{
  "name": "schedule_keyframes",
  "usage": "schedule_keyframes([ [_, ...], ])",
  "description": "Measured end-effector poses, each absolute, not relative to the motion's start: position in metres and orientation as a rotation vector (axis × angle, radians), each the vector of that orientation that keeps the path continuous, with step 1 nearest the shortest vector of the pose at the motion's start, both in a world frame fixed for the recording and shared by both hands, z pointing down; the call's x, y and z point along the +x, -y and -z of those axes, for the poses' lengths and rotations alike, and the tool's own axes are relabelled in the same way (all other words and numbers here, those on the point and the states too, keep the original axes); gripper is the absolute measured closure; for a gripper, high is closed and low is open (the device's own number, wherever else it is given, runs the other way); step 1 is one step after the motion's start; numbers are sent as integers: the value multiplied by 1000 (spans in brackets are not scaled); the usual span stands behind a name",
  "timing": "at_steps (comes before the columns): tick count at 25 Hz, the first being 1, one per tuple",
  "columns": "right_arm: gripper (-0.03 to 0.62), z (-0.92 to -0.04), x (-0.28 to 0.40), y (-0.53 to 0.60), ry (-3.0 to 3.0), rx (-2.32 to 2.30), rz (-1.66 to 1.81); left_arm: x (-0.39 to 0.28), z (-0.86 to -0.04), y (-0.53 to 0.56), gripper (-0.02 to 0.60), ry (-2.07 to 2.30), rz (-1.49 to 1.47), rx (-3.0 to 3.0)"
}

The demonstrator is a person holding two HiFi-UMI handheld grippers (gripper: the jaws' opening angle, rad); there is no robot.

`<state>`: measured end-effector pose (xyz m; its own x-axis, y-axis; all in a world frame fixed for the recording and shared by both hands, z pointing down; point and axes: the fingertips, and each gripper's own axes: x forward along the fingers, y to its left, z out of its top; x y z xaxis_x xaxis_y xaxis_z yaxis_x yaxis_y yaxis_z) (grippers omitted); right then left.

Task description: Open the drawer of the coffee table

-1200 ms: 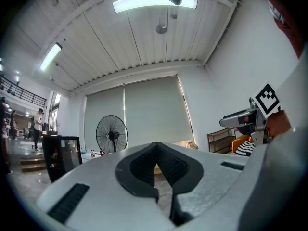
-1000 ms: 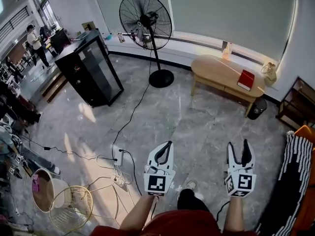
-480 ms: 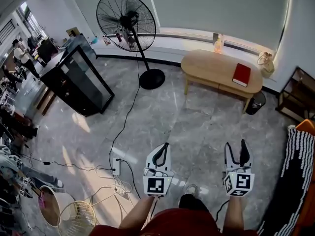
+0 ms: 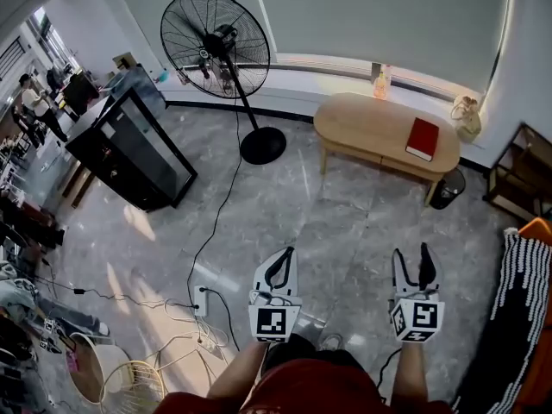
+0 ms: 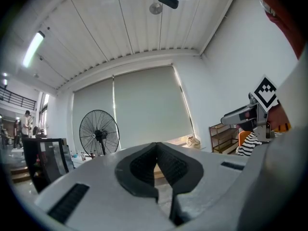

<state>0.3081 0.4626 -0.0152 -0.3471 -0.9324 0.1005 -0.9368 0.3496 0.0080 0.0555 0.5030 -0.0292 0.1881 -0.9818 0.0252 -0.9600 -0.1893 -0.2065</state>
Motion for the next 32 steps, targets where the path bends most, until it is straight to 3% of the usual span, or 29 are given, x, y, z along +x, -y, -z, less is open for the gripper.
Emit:
schedule_keyframes([
  [15, 342, 8, 284, -371, 2456, 1797, -60, 39, 20, -392, 574, -1845, 197, -2377],
  [32, 342, 20, 135, -201, 2418, 1762, -30, -115, 17, -221, 574, -1894, 181, -2400],
])
